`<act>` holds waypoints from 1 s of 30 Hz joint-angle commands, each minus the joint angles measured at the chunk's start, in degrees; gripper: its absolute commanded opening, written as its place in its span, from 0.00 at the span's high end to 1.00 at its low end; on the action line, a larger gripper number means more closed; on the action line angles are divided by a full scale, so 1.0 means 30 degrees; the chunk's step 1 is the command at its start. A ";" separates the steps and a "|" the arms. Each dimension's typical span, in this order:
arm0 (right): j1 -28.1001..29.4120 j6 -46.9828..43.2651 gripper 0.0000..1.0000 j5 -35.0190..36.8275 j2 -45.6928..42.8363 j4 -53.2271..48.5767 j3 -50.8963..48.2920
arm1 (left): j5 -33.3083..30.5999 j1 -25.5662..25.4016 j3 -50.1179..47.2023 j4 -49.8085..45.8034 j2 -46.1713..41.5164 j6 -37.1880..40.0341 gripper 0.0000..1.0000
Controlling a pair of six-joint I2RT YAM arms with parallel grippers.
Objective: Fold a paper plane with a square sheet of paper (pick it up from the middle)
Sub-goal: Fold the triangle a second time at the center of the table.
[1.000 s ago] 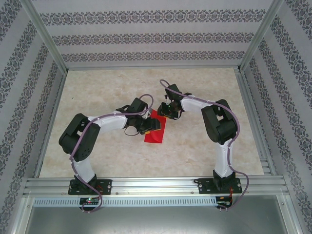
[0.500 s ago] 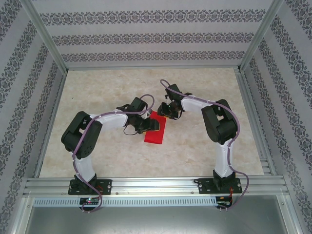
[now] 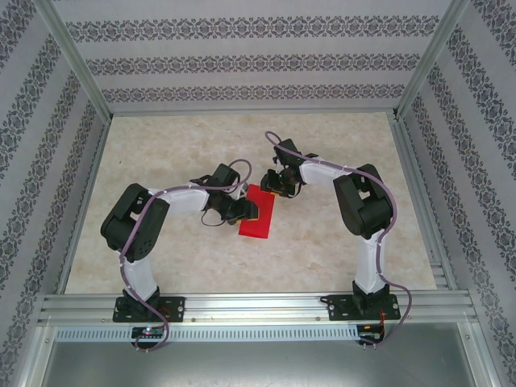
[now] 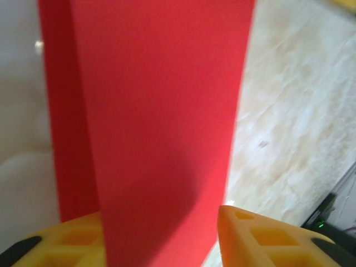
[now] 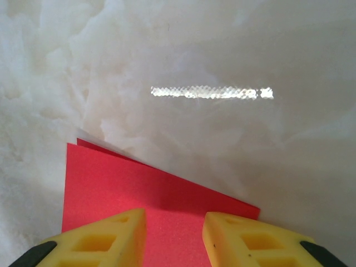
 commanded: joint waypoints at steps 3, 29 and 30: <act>-0.0243 -0.0107 0.63 0.1846 0.1750 -0.0873 -0.0969 | -0.0414 0.0145 -0.1406 0.0051 -0.1541 -0.1130 0.70; 0.2423 0.0535 0.85 -0.0996 -0.3057 0.0076 -0.4107 | -0.0318 0.0136 -0.1612 0.0829 -0.1415 -0.1970 0.89; 0.2446 0.0546 0.86 -0.0996 -0.2928 0.0068 -0.4122 | -0.0209 0.0139 -0.1637 0.0911 -0.1463 -0.2043 0.89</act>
